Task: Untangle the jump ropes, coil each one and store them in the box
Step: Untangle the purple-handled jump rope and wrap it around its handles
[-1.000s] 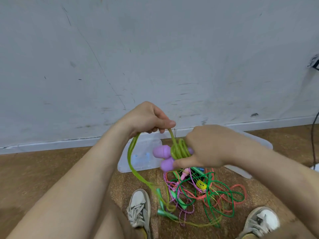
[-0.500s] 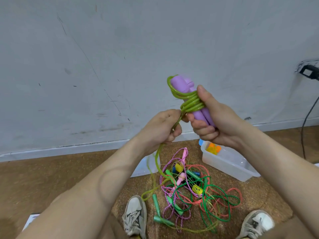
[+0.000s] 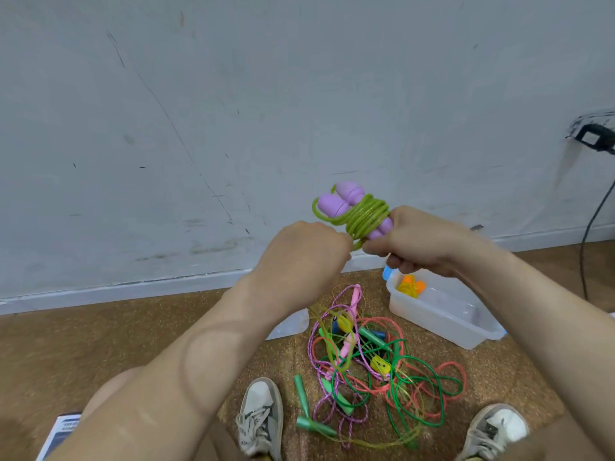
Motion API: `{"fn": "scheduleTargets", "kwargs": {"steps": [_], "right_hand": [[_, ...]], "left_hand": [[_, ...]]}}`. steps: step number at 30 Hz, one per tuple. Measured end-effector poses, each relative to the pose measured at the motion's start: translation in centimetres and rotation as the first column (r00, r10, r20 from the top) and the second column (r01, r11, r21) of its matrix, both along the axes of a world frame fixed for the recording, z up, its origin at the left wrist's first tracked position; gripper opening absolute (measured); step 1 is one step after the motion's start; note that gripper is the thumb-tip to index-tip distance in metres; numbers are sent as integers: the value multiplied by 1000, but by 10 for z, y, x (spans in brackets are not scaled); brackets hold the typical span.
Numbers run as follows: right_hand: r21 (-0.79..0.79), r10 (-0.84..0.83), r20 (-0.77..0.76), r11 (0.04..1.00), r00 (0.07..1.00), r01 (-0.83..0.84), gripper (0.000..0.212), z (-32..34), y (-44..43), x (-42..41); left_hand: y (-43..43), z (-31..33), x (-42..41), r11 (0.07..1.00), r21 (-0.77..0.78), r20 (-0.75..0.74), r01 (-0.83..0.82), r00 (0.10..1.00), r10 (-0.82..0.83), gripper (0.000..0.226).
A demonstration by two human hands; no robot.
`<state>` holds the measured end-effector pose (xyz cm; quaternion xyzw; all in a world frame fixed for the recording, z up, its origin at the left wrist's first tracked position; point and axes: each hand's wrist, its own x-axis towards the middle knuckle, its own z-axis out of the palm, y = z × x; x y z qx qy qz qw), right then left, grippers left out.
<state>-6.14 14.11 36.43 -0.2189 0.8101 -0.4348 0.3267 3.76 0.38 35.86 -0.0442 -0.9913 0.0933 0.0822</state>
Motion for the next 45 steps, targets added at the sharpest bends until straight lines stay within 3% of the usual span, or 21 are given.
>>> {"fn": "scheduleTargets", "kwargs": {"steps": [1, 3, 5, 8, 10, 15, 19, 21, 23, 26, 28, 30, 32, 34, 36, 37, 39, 42, 45], "right_hand": [[93, 44, -150, 995, 988, -30, 32, -3, -3, 2], [353, 192, -450, 935, 872, -24, 35, -9, -10, 7], [526, 308, -585, 848, 750, 62, 32, -13, -15, 10], [612, 436, -614, 789, 659, 49, 22, -19, -18, 16], [652, 526, -599, 758, 603, -13, 5, -24, -21, 28], [715, 671, -594, 693, 443, -92, 23, -25, -24, 56], [729, 756, -604, 652, 252, -209, 15, -9, -20, 63], [690, 754, -610, 657, 246, -304, 12, 0, -16, 65], [630, 715, -646, 697, 269, -341, 18, 8, -12, 59], [490, 616, -687, 784, 385, -380, 35, 18, -2, 47], [421, 579, -683, 811, 446, -407, 41, 24, 1, 45], [349, 538, -690, 833, 484, -429, 39, 26, 3, 43], [252, 464, -689, 874, 557, -416, 36, 27, 5, 40], [121, 352, -634, 925, 689, -361, 36, 25, 5, 37], [-27, 217, -524, 962, 824, -271, 32, 24, 4, 34], [-93, 155, -463, 971, 873, -221, 29, 24, 4, 33], [-145, 72, -382, 980, 921, -136, 23, 21, 2, 28], [-86, -5, -393, 996, 920, -31, 22, 12, -3, 21], [35, -30, -479, 998, 877, 54, 17, 3, -5, 10]], "left_hand": [[2, 1, 0, 1000, -24, 5, 17, 1000, -17, 9], [7, 1, 0, 998, -41, 30, 46, 999, -45, 9], [8, 5, -1, 998, 0, 48, 56, 997, -56, 16], [0, 11, -1, 982, 182, 63, 59, 995, -72, 21], [-6, 14, -1, 950, 309, 153, 34, 984, -85, 21], [-24, 22, 0, 850, 518, 311, -100, 947, -79, 30], [-45, 21, -1, 580, 776, 451, -247, 861, -236, 17], [-51, 16, -1, 462, 841, 453, -283, 834, -314, 13], [-55, 10, -3, 273, 906, 414, -323, 811, -415, 12], [-56, 0, -10, 7, 934, 313, -357, 809, -498, 27], [-55, -2, -14, -61, 934, 272, -352, 812, -516, 30], [-52, -3, -17, -48, 940, 268, -339, 814, -515, 29], [-49, -11, -22, -80, 927, 303, -366, 858, -414, 27], [-48, -23, -27, -219, 877, 351, -427, 882, -314, 27], [-42, -29, -26, -362, 806, 363, -469, 874, -323, 26], [-36, -27, -23, -351, 808, 356, -473, 867, -350, 25], [-22, -24, -22, -227, 878, 338, -421, 882, -328, 30], [-8, -26, -24, -162, 941, 270, -298, 947, -176, 23], [-5, -30, -18, -50, 936, 340, -347, 933, -118, 24]]}}
